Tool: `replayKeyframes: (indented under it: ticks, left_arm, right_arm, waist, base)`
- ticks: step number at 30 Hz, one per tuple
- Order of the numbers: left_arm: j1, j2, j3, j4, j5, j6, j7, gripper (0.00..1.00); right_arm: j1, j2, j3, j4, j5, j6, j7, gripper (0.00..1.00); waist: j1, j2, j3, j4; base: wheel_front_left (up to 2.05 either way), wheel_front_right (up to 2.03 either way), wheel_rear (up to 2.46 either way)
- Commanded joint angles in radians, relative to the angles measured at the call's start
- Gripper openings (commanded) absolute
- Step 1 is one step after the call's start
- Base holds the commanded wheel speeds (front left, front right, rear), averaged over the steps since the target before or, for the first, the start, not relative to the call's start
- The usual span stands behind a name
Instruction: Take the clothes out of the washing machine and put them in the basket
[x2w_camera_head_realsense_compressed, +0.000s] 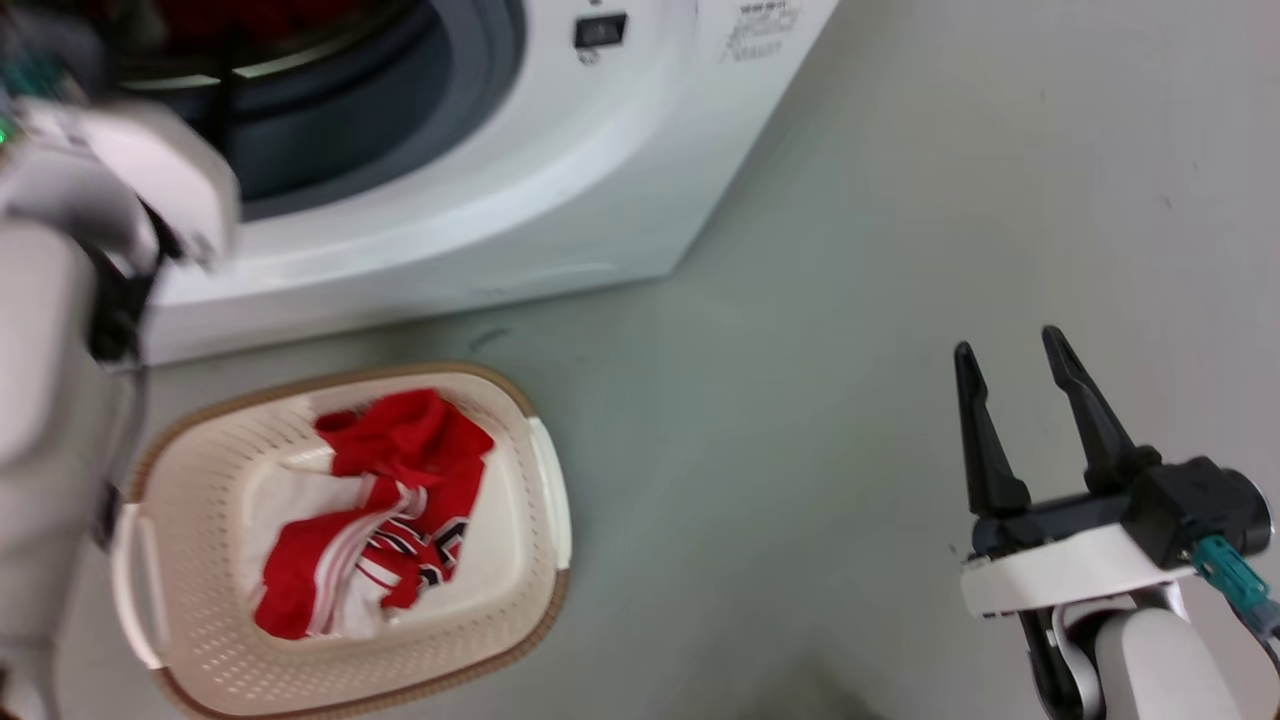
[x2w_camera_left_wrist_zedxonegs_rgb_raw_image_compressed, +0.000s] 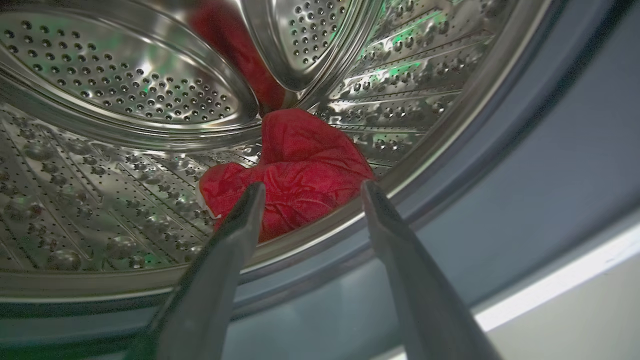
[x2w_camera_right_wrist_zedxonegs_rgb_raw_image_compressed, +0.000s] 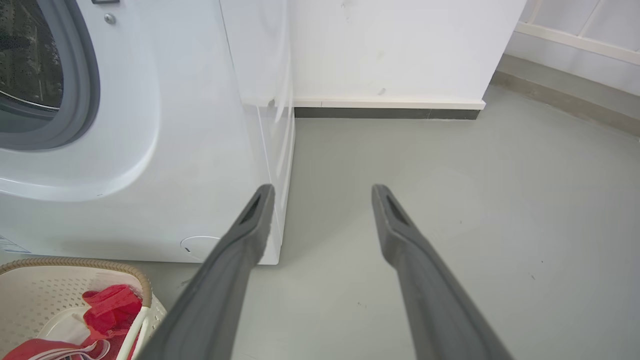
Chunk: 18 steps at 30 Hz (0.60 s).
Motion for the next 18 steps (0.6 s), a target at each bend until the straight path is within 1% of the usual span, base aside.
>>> replayKeyframes:
  ticks: [1, 4, 7, 11, 14, 18]
  left_arm:
    - [-0.028, 0.011, 0.002, 0.004, 0.005, -0.005, 0.010, 1.00]
    - [-0.140, 0.032, -0.004, 0.043, -0.004, -0.023, 0.089, 1.00]
    - [-0.275, 0.077, -0.013, 0.091, 0.012, -0.035, 0.166, 1.00]
    - [-0.412, 0.094, -0.028, 0.170, 0.019, -0.044, 0.247, 1.00]
    - [-0.516, 0.118, -0.033, 0.222, 0.031, -0.047, 0.305, 1.00]
    - [-0.614, 0.136, -0.047, 0.296, 0.051, -0.048, 0.376, 1.00]
  right_arm:
    - [-0.019, 0.003, 0.006, -0.005, 0.004, -0.001, -0.003, 1.00]
    - [-0.037, 0.003, 0.027, -0.007, 0.024, -0.001, -0.003, 1.00]
    - [-0.058, 0.003, 0.058, -0.008, 0.040, -0.001, -0.003, 1.00]
    - [-0.072, 0.003, 0.099, -0.015, 0.062, -0.001, -0.003, 1.00]
    - [-0.086, 0.003, 0.127, -0.025, 0.082, -0.001, -0.003, 1.00]
    - [-0.080, 0.003, 0.171, -0.037, 0.097, -0.001, -0.003, 1.00]
  waist:
    - [0.0000, -0.0001, 0.078, -0.054]
    - [0.0000, -0.0001, 0.136, -0.086]
    - [0.0000, -0.0001, 0.191, -0.125]
    - [0.0000, -0.0001, 0.244, -0.173]
    - [0.0000, -0.0001, 0.279, -0.203]
    - [0.0000, -0.0001, 0.306, -0.240]
  base:
    - [0.00, 0.00, 0.00]
    - [0.00, 0.00, 0.00]
    - [0.00, 0.00, 0.00]
    - [0.00, 0.00, 0.00]
    - [0.00, 0.00, 0.00]
    - [0.00, 0.00, 0.00]
